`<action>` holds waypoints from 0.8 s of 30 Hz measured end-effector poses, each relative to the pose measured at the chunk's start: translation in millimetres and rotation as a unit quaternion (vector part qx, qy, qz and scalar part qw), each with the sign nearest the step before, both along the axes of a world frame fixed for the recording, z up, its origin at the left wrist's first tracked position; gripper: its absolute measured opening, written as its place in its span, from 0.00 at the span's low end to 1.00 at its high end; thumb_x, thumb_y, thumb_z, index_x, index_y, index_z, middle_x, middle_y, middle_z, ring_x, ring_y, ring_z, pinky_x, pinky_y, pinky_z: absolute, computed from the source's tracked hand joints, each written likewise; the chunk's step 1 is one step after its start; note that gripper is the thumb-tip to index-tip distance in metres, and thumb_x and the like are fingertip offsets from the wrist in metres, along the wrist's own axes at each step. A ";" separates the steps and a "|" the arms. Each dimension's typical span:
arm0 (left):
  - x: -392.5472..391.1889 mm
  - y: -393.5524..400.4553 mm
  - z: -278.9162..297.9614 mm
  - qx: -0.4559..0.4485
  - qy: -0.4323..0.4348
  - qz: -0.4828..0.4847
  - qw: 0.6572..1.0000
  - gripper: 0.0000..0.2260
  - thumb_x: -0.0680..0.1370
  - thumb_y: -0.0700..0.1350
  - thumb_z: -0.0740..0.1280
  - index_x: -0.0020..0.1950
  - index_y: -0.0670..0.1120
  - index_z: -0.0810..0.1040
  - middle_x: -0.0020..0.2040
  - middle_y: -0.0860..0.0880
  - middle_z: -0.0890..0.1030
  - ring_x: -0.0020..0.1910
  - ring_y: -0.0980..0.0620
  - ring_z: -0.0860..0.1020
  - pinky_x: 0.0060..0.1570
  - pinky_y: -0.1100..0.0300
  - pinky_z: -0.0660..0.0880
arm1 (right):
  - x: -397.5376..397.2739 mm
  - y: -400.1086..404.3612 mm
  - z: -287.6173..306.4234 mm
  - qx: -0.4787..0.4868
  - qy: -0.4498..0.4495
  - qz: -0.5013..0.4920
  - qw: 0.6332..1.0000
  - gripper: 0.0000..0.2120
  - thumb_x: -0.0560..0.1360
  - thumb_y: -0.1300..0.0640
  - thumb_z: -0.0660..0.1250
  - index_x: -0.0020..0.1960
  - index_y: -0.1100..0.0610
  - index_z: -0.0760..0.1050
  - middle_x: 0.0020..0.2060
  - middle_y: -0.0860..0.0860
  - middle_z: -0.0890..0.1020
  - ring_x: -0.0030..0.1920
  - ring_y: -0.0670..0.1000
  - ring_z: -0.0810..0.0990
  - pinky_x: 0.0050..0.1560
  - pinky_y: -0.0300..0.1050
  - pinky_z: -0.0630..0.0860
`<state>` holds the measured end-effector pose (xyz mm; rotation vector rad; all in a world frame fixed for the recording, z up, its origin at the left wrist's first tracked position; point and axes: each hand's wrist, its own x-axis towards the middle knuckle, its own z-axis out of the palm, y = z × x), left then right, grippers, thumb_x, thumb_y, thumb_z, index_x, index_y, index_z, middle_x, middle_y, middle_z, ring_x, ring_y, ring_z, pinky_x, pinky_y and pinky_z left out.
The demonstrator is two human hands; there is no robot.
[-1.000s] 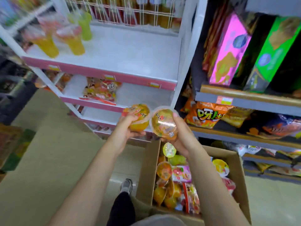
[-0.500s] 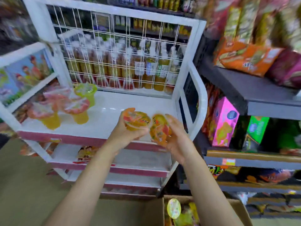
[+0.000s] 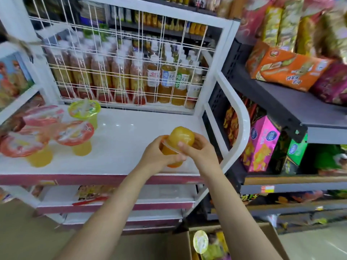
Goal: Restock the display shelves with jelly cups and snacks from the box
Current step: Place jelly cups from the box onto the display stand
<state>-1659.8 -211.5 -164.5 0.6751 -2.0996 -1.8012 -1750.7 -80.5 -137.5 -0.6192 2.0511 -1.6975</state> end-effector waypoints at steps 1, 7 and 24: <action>-0.6 0.7 0.5 0.007 0.004 -0.001 1.000 0.38 0.52 0.65 0.77 0.60 0.57 0.75 0.55 0.57 0.81 0.53 0.58 0.80 0.51 0.61 0.77 | 1.0 -1.3 0.4 -0.008 0.005 0.004 1.000 0.23 0.69 0.49 0.78 0.62 0.49 0.78 0.55 0.48 0.84 0.57 0.48 0.82 0.61 0.52 0.79; -7.6 0.1 -1.0 -0.014 0.008 -0.043 0.999 0.37 0.59 0.58 0.80 0.64 0.61 0.68 0.58 0.58 0.78 0.55 0.59 0.78 0.54 0.60 0.76 | 1.2 6.2 -3.7 -0.029 -0.025 0.032 0.999 0.21 0.74 0.52 0.75 0.65 0.44 0.76 0.59 0.48 0.82 0.57 0.44 0.81 0.57 0.44 0.79; 6.5 -6.9 -23.7 -0.051 0.009 -0.034 0.998 0.27 0.69 0.45 0.80 0.65 0.57 0.78 0.57 0.61 0.81 0.55 0.65 0.79 0.63 0.60 0.74 | 5.8 29.7 -38.9 0.003 0.068 -0.040 0.997 0.30 0.73 0.54 0.76 0.71 0.49 0.70 0.64 0.42 0.76 0.67 0.48 0.75 0.66 0.48 0.75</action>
